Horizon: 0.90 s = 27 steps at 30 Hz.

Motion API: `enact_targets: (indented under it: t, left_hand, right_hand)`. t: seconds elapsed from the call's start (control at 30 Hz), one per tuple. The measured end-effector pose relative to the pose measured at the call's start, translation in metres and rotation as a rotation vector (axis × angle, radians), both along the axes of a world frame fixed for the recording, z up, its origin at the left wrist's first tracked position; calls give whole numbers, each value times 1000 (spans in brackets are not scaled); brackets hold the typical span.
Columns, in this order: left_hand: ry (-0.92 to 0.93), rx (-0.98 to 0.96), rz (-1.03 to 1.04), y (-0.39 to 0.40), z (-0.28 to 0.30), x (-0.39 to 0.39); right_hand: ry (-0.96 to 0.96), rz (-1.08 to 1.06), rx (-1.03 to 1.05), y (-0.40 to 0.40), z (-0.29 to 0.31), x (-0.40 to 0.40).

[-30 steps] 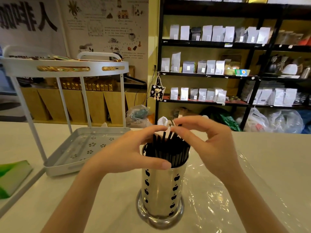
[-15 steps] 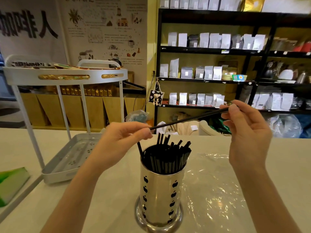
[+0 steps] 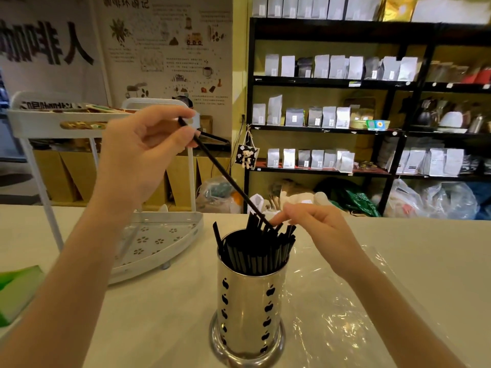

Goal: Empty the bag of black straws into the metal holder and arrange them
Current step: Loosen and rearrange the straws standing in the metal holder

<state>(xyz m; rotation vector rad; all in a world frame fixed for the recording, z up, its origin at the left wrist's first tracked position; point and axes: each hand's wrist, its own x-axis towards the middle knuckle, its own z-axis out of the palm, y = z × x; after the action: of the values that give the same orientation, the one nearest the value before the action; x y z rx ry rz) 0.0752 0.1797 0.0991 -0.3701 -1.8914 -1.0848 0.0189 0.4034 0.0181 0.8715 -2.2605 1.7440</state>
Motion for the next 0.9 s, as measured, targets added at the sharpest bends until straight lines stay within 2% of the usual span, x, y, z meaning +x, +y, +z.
enact_targets:
  t: [0.2, 0.37, 0.53, 0.7, 0.9]
  left_hand:
    - [-138, -293, -122, 16, 12, 4]
    - [-325, -432, -159, 29, -18, -6]
    - [-444, -479, -152, 30, -46, -12]
    - [-522, -495, -161, 27, -57, -11]
    - [-518, -378, -214, 25, -55, -11]
  right_hand:
    - [94, 8, 53, -1, 12, -23]
    - [207, 45, 398, -8, 20, -48]
    - [243, 122, 678, -23, 19, -68]
    - [193, 235, 744, -35, 27, -69]
    - [200, 286, 797, -42, 35, -71]
